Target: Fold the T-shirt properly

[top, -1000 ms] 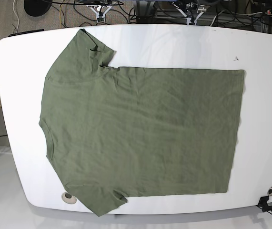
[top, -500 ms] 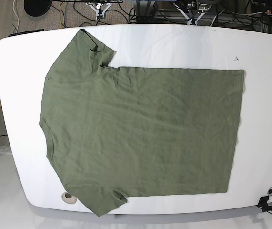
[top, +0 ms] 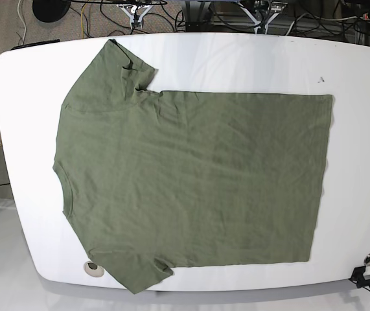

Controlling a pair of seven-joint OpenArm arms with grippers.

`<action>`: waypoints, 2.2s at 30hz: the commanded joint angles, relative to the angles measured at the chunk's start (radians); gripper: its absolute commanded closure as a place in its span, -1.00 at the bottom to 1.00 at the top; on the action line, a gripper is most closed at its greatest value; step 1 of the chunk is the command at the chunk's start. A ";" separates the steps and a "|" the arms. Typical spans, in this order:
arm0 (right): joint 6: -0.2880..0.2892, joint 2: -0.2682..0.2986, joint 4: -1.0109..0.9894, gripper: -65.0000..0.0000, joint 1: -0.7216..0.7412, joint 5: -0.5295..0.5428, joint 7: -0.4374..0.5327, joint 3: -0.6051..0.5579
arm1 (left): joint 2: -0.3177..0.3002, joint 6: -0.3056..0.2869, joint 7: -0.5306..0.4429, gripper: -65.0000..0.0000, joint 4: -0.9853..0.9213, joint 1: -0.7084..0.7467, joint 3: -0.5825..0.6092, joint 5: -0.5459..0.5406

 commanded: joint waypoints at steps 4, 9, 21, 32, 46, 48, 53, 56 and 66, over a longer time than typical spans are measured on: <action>0.014 0.000 0.015 0.98 -0.015 0.001 0.020 0.000 | -0.004 -0.008 -0.026 1.00 0.056 0.049 0.009 -0.012; 0.012 0.001 0.020 0.98 -0.016 0.005 0.018 -0.002 | -0.004 -0.008 -0.025 1.00 0.050 0.055 0.007 -0.009; 0.010 0.000 0.018 0.98 -0.020 -0.001 0.023 -0.003 | -0.005 -0.010 -0.029 1.00 0.053 0.058 0.010 -0.002; 0.015 0.007 0.109 0.98 -0.111 0.001 0.032 -0.001 | -0.015 -0.008 -0.027 1.00 0.108 0.136 0.022 -0.002; 0.047 0.010 0.137 0.99 -0.147 0.002 0.076 0.003 | -0.027 0.000 -0.092 1.00 0.146 0.167 0.019 -0.019; 0.045 0.009 0.137 0.99 -0.148 0.003 0.076 0.003 | -0.028 -0.001 -0.099 1.00 0.147 0.168 0.020 -0.015; 0.048 0.010 0.137 0.99 -0.148 0.007 0.072 0.005 | -0.028 0.000 -0.098 1.00 0.149 0.167 0.022 -0.013; 0.046 0.011 0.139 0.99 -0.150 0.007 0.069 0.007 | -0.028 0.000 -0.096 1.00 0.150 0.165 0.019 -0.015; 0.055 0.009 0.151 0.98 -0.149 0.008 0.079 0.007 | -0.023 0.007 -0.094 1.00 0.160 0.165 0.024 -0.017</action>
